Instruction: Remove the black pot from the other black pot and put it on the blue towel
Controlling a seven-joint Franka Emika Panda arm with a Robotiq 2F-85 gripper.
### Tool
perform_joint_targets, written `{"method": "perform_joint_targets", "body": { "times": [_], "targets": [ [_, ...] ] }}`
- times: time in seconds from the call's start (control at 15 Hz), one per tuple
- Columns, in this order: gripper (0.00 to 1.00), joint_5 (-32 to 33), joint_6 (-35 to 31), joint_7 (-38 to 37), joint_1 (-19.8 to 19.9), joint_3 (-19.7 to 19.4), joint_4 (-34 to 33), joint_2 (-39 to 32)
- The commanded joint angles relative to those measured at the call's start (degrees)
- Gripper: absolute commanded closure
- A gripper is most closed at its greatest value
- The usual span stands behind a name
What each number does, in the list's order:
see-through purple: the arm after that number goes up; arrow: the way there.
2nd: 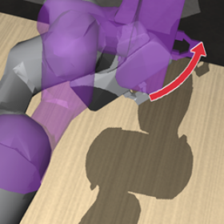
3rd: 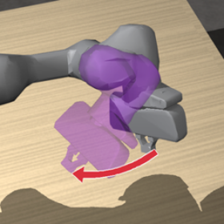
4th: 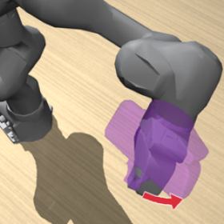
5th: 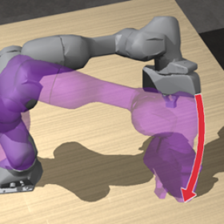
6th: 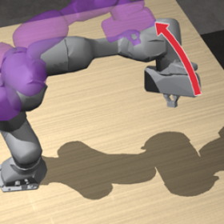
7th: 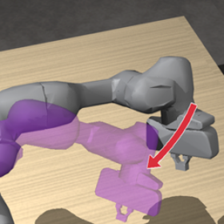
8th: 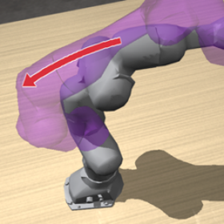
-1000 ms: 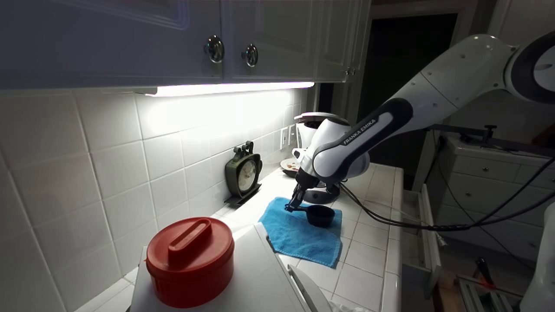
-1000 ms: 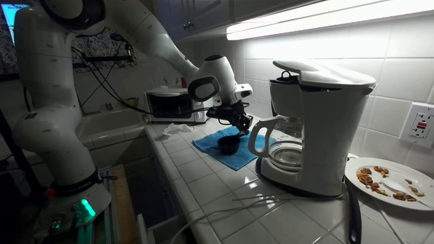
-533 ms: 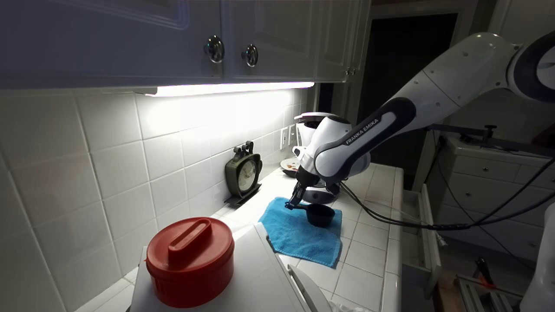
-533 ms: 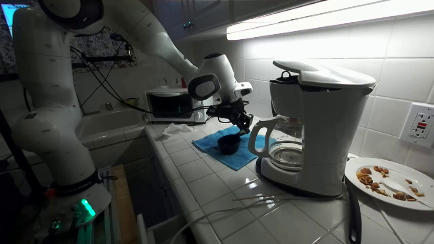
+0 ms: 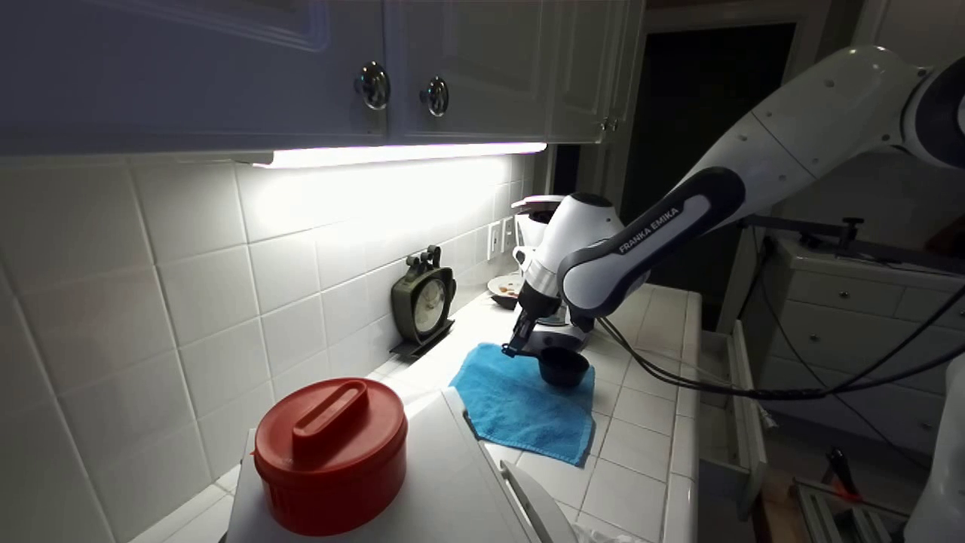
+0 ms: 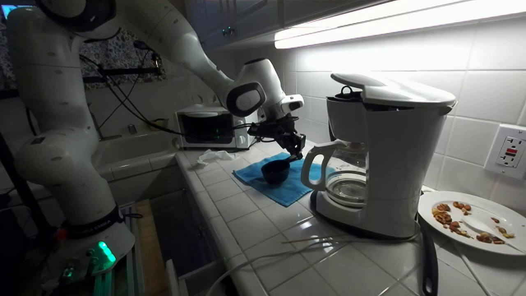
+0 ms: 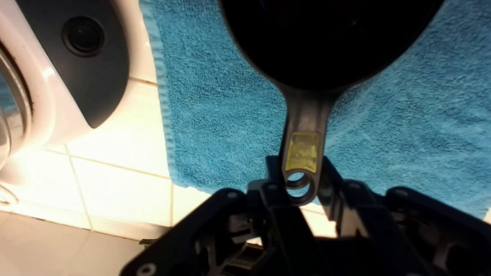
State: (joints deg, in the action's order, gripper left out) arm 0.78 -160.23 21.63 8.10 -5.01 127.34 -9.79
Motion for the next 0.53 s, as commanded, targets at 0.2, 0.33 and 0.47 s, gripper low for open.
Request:
{"method": "perform_joint_targets", "body": {
  "times": [0.2,0.33,0.47],
  "targets": [
    [0.88,5.9,3.7,-6.3,-1.0,-0.9,1.2,2.1],
    [0.88,6.8,4.2,-7.4,-1.2,-1.1,1.2,2.3],
    [0.53,6.7,4.7,-7.6,-1.3,-1.0,1.1,2.3]
  ]
}}
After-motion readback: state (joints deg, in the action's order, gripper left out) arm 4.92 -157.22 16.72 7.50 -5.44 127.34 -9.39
